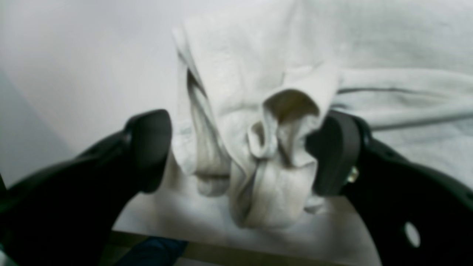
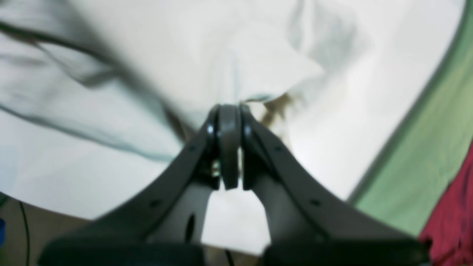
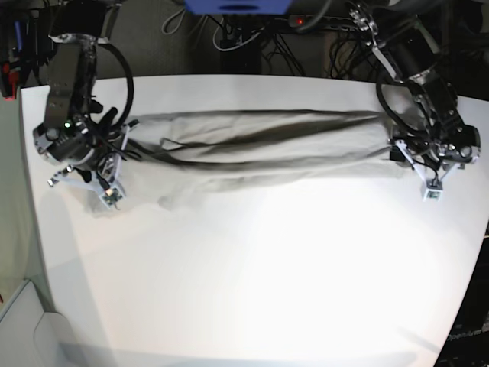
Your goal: Layout the t-shirt on the table in an organized manner, then fold the t-shirt properly
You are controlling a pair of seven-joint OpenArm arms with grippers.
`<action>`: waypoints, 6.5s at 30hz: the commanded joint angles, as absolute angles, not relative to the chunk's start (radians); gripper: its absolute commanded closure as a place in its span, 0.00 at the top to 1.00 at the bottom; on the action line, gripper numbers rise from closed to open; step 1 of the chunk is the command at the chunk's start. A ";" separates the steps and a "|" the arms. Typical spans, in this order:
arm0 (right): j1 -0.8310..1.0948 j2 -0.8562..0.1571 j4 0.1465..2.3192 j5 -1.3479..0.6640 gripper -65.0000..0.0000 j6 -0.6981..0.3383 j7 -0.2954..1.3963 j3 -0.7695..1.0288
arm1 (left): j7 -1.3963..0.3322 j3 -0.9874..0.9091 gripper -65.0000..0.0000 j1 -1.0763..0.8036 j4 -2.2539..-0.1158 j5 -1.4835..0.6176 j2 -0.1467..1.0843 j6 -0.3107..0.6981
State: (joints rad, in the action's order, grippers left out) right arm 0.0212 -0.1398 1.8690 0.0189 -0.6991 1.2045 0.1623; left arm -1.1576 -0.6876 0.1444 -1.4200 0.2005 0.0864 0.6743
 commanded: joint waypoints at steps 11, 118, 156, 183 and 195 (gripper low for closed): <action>0.091 -0.143 1.880 0.013 0.00 -0.698 1.113 0.174 | -1.175 -0.687 0.86 0.142 -1.419 0.214 0.090 0.680; -0.081 -0.139 1.669 0.013 0.46 -0.698 1.148 0.286 | -1.239 -0.318 0.00 0.007 -1.951 -0.022 -0.157 -0.012; -0.088 -0.134 1.497 0.013 0.46 -0.698 1.027 0.285 | -1.305 -0.360 0.06 0.070 -1.689 -0.022 0.091 -0.008; -0.091 -0.134 1.497 0.013 0.46 -0.698 1.027 0.285 | -1.360 -0.522 0.59 0.162 -1.583 -0.022 0.285 0.211; -0.094 -0.134 1.497 0.013 0.46 -0.698 1.027 0.285 | -1.303 -0.530 1.00 0.153 -1.561 -0.015 0.277 0.435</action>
State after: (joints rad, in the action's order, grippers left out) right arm -0.0849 -0.1299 1.4910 0.0143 -0.6987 1.0237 0.2852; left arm -1.3113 -0.5266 0.1314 -1.5463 -0.0162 0.2607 0.4347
